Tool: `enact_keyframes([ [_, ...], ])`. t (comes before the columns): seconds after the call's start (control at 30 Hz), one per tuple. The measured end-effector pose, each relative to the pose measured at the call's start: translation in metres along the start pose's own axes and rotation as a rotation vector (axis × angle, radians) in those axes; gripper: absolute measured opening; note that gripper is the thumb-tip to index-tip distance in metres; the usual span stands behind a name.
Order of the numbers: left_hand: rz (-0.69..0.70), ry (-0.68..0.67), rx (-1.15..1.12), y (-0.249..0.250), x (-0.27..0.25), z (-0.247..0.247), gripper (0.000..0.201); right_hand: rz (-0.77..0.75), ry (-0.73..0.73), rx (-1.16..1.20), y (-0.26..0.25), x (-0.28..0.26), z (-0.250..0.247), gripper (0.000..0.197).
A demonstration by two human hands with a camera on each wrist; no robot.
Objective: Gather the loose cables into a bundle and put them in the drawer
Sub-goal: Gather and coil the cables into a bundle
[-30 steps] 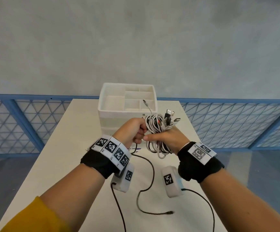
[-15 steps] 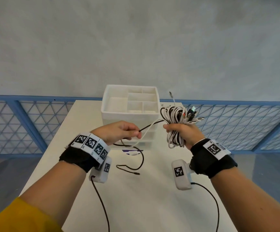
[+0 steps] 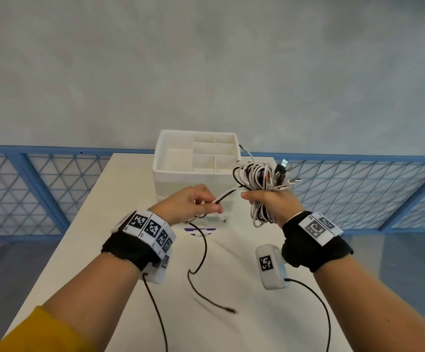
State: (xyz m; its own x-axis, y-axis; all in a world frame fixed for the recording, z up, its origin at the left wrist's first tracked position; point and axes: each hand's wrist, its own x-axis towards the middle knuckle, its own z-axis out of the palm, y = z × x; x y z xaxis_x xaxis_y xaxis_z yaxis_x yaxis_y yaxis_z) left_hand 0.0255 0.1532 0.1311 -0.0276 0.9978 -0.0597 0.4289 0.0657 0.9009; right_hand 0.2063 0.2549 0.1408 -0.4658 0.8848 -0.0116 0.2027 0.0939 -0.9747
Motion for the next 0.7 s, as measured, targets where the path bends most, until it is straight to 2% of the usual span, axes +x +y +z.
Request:
enact_keyframes([
  [0.1, 0.004, 0.074, 0.038, 0.007, 0.005, -0.004, 0.007, -0.019, -0.035, 0.03, -0.001, -0.003, 0.004, 0.021],
  [0.17, 0.0, 0.158, -0.077, 0.011, 0.009, -0.001, 0.003, -0.036, -0.112, 0.045, -0.006, -0.006, 0.009, 0.019],
  [0.23, 0.016, 0.205, -0.183, 0.013, 0.011, 0.003, 0.01, -0.05, -0.19, 0.046, -0.008, -0.008, 0.016, 0.026],
  [0.3, 0.02, 0.232, -0.232, 0.017, 0.013, 0.006, 0.01, -0.047, -0.179, 0.062, -0.006, -0.009, 0.024, 0.035],
  [0.4, 0.022, 0.276, -0.269, 0.021, 0.016, 0.009, 0.007, -0.041, -0.136, 0.098, -0.006, -0.007, 0.028, 0.032],
  [0.47, 0.027, 0.331, -0.274, 0.02, 0.018, 0.011, 0.003, -0.053, -0.17, 0.106, -0.011, -0.007, 0.029, 0.03],
  [0.57, 0.052, 0.425, -0.28, 0.021, 0.018, 0.015, 0.009, -0.046, -0.251, 0.098, -0.018, -0.006, 0.028, 0.03],
  [0.7, 0.097, 0.499, -0.31, 0.026, 0.015, 0.019, 0.03, -0.02, -0.317, 0.108, -0.019, -0.004, 0.026, 0.034],
])
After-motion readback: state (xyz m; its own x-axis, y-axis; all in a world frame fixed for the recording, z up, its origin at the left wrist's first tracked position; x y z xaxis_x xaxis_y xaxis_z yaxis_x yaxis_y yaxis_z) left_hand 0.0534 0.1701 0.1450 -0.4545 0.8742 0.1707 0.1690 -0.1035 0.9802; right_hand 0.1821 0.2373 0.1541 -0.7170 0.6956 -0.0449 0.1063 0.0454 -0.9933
